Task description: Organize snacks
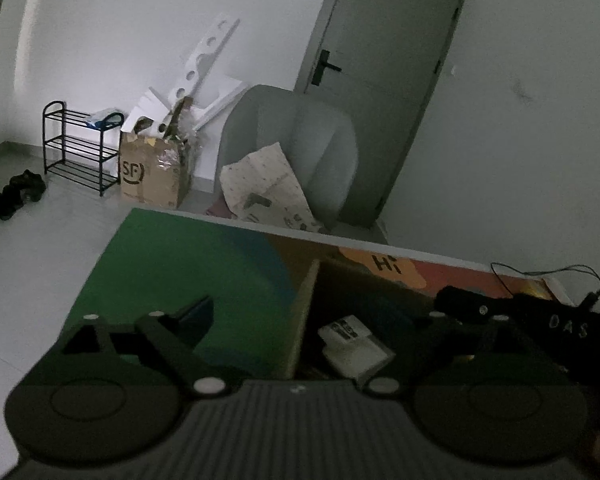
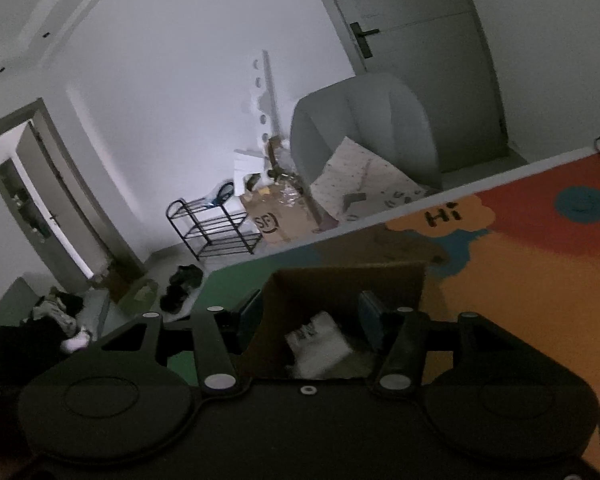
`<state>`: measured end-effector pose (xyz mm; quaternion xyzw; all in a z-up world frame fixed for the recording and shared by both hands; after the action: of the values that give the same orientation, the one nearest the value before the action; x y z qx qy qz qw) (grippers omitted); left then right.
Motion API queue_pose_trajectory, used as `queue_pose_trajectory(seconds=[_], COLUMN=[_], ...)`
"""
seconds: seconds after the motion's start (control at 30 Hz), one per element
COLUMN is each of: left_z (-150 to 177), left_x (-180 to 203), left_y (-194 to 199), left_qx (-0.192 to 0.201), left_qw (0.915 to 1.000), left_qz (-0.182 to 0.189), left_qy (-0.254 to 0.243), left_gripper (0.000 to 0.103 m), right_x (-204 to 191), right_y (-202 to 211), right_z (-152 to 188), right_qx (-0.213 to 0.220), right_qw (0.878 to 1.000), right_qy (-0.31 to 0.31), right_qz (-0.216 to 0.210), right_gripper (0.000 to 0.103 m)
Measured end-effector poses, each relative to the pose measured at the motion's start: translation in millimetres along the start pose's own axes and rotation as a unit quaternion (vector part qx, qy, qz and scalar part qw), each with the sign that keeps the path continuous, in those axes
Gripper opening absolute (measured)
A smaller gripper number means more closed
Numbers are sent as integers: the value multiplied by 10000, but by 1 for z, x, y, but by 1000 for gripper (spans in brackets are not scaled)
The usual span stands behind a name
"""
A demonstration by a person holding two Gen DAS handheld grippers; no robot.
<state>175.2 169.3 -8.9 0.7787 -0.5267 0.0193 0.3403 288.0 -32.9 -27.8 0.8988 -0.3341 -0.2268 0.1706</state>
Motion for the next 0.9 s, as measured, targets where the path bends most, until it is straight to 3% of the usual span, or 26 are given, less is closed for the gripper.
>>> queue_pose_trajectory(seconds=[0.43,0.9], left_z=[25,37], left_x=[38,61], left_y=[6,32], left_qx=[-267,-428], left_qw=[9983,9949], left_qz=[338,587], left_qy=[-396,-698], left_gripper=[92,97], right_x=[43,51], right_y=[50,107], right_z=[29,38], right_qx=[115,507], right_qw=[9978,9939], right_qy=[-221,-231], right_qz=[611,957], right_gripper=[69,87])
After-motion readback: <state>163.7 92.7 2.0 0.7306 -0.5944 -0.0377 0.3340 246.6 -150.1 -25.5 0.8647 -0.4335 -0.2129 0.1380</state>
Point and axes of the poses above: each gripper's, at about its wrist camera, not at the fingertips, and y roughly against the way its jaws point, x to its right, z to its underside, the point moved 2 cm from there along -y, roughly the way its jaws point, and after that the axes turned 8 degrees about y, right-handed, at the moved point
